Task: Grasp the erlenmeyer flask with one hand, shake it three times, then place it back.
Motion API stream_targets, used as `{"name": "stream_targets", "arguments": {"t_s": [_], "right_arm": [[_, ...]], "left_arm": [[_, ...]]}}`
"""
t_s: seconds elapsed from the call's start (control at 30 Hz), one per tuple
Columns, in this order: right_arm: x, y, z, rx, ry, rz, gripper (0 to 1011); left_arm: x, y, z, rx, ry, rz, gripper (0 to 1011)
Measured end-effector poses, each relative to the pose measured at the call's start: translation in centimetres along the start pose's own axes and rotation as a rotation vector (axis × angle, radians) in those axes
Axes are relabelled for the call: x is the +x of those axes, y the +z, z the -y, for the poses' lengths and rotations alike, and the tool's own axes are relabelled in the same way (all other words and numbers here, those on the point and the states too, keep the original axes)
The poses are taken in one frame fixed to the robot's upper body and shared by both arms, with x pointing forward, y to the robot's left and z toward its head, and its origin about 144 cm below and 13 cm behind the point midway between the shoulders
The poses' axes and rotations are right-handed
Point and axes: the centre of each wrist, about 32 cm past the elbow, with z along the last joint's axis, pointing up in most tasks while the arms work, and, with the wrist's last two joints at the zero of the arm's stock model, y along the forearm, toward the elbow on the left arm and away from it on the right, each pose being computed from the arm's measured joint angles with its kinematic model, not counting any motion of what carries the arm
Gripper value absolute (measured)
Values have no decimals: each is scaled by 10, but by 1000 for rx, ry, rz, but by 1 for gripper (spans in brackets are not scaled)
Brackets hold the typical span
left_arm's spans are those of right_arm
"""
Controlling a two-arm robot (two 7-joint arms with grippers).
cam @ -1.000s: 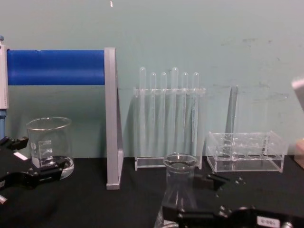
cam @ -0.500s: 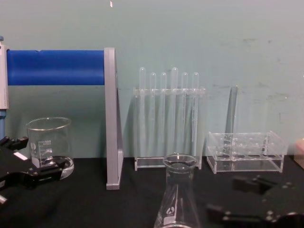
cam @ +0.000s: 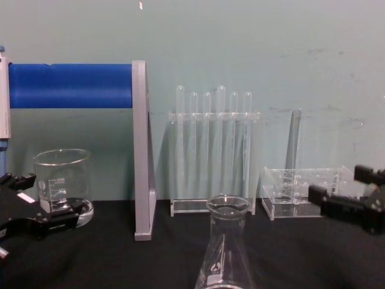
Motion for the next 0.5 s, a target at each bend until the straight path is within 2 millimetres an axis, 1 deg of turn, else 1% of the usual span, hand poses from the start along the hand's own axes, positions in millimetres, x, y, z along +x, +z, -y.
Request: {"name": "stream_targets", "arguments": {"t_s": [0.17,0.27,0.37,0.5], "right_arm": [[-3,0,-10,9,-106,20,1000],[-2,-3,-21,-23,-190,17,1000],[0,-5,-27,-48,-222,11,1000],[5,-14,-41,-110,-256,-7,1000]], "left_arm": [[0,0,0,0,0,0,1001],[0,0,0,0,0,0,1001],[0,0,0,0,0,0,1001],[0,0,0,0,0,0,1001]]}}
